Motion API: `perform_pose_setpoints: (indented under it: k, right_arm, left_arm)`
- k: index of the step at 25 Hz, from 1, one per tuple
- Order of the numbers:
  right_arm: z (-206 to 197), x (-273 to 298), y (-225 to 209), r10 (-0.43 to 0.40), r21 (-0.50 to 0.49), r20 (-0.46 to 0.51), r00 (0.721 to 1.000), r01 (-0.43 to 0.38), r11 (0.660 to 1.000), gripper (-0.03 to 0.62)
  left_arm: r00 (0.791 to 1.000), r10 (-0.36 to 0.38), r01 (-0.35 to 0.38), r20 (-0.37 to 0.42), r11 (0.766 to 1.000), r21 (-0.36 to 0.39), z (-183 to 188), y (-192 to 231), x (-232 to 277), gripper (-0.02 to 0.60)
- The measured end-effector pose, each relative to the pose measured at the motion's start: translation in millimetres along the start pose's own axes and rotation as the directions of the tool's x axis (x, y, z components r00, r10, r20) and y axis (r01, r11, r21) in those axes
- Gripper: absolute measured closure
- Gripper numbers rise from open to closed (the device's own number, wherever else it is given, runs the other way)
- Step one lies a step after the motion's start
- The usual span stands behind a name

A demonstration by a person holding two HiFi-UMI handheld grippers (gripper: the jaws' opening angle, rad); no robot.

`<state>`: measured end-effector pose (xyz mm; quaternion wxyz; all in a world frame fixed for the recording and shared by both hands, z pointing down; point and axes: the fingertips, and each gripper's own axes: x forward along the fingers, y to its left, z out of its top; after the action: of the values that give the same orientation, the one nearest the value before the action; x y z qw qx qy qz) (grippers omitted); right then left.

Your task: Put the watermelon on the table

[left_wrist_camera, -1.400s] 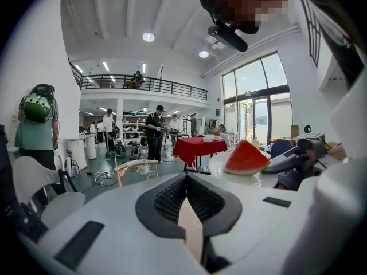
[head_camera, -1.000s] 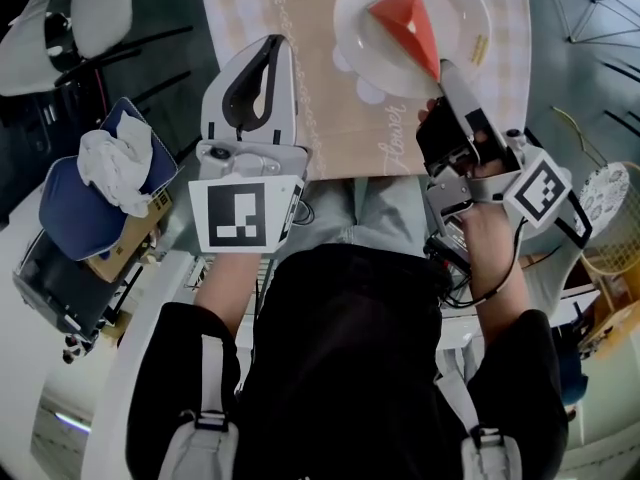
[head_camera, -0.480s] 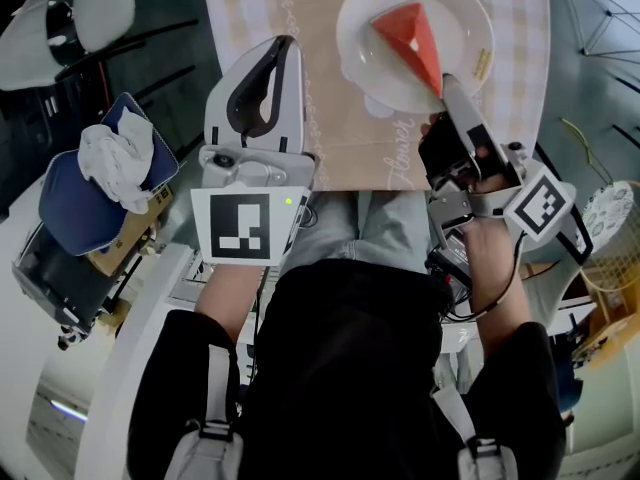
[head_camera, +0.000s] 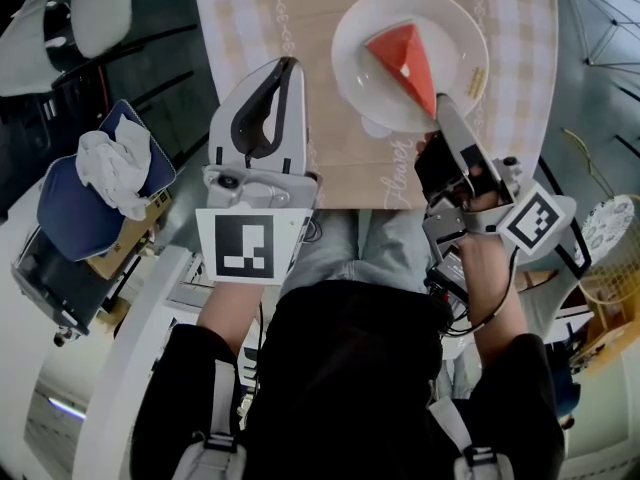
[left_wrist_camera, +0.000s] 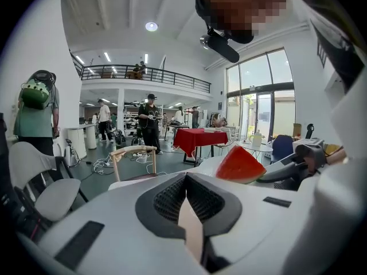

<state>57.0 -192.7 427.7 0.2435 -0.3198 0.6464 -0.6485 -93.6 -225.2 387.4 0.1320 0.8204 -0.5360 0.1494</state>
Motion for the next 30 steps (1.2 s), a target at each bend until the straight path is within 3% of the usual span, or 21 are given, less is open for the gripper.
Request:
perform_pose_setpoints:
  k: [12, 30]
  right_arm:
    - [1.6, 4.0, -33.8, 0.001, 0.018, -0.035, 0.999, 0.0, 1.0, 0.553]
    - [-0.1, 18.7, -80.6, -0.042, 0.024, -0.067, 0.997, 0.043, 0.999, 0.553]
  left_arm:
    - [0.999, 0.042, -0.042, -0.025, 0.999, -0.009, -24.1, 5.4, 10.7, 0.569]
    - [0.997, 0.049, -0.049, -0.055, 0.999, -0.009, -53.9, 14.2, 34.8, 0.569]
